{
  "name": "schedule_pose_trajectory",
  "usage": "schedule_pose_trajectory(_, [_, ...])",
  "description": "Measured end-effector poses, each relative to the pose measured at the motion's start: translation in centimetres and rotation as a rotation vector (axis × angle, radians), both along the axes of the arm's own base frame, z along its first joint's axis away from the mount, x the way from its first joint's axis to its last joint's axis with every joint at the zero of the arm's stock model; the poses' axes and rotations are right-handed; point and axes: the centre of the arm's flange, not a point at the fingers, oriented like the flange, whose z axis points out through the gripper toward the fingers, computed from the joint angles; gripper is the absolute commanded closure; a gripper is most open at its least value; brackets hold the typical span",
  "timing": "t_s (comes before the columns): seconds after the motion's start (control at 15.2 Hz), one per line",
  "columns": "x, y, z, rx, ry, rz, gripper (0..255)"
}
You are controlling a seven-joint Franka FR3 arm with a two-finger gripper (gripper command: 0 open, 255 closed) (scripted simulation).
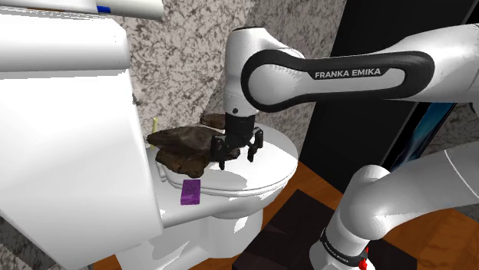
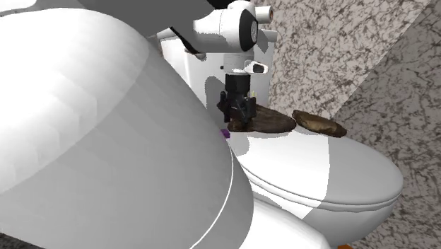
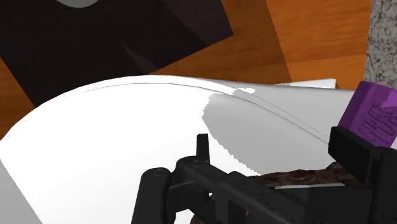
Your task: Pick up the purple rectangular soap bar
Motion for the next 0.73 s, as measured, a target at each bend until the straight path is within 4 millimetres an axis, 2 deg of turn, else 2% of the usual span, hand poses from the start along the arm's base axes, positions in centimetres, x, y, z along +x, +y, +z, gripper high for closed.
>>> schedule_pose_trajectory(0.13, [1.6, 2.5, -0.1, 0.006, -0.041, -0.036, 0])
schedule_pose_trajectory(0.53, [4.7, 10.2, -3.0, -0.009, -0.044, -0.145, 0])
schedule_pose_trajectory(0.73, [5.4, 11.6, -4.5, -0.012, -0.04, -0.17, 0])
